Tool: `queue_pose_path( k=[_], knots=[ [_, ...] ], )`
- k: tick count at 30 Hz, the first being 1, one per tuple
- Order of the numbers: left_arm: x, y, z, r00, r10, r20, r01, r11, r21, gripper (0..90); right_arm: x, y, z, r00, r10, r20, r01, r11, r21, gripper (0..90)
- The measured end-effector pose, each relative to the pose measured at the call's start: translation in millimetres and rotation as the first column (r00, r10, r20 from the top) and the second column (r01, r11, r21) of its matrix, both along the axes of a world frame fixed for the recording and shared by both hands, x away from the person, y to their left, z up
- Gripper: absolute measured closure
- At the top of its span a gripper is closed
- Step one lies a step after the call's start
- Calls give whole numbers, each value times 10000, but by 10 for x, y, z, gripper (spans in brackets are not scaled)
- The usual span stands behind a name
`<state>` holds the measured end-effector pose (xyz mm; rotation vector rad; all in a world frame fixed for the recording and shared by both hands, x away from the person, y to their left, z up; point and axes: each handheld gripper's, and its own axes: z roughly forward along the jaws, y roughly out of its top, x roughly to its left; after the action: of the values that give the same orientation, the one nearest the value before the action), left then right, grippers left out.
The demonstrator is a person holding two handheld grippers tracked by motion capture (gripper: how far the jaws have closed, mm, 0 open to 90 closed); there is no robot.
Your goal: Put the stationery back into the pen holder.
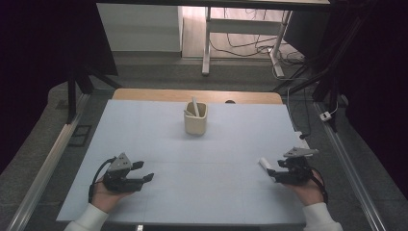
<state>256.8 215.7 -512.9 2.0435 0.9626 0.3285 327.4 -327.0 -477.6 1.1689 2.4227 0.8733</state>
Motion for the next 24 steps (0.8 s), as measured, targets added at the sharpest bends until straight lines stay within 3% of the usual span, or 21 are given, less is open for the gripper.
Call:
queue_pose_path(
  k=[6,10,15,18,20,24],
  knots=[
    [-1,-14,-14,10000,-97,11,97,9998,163,351,173,77,4,9960,-239,-857,164,9960,-874,392],
    [3,-2,-21,9999,-109,16,109,9998,166,351,222,162,-25,9907,-94,-1360,-74,9925,-1224,412],
    [-1,13,-21,10000,-51,34,50,9999,139,351,247,220,-118,9832,-136,-1819,-234,9795,-1999,472],
    [1,15,-24,10000,-48,23,47,9998,184,350,254,206,-152,9800,-196,-1980,-238,9764,-2145,529],
    [2,13,-26,10000,-49,26,48,9998,209,350,255,195,-158,9770,-173,-2125,-248,9807,-1938,581],
    [2,9,-26,10000,-85,18,85,9997,237,349,254,194,-148,9749,-181,-2220,-266,9801,-1966,691]
  ],
)
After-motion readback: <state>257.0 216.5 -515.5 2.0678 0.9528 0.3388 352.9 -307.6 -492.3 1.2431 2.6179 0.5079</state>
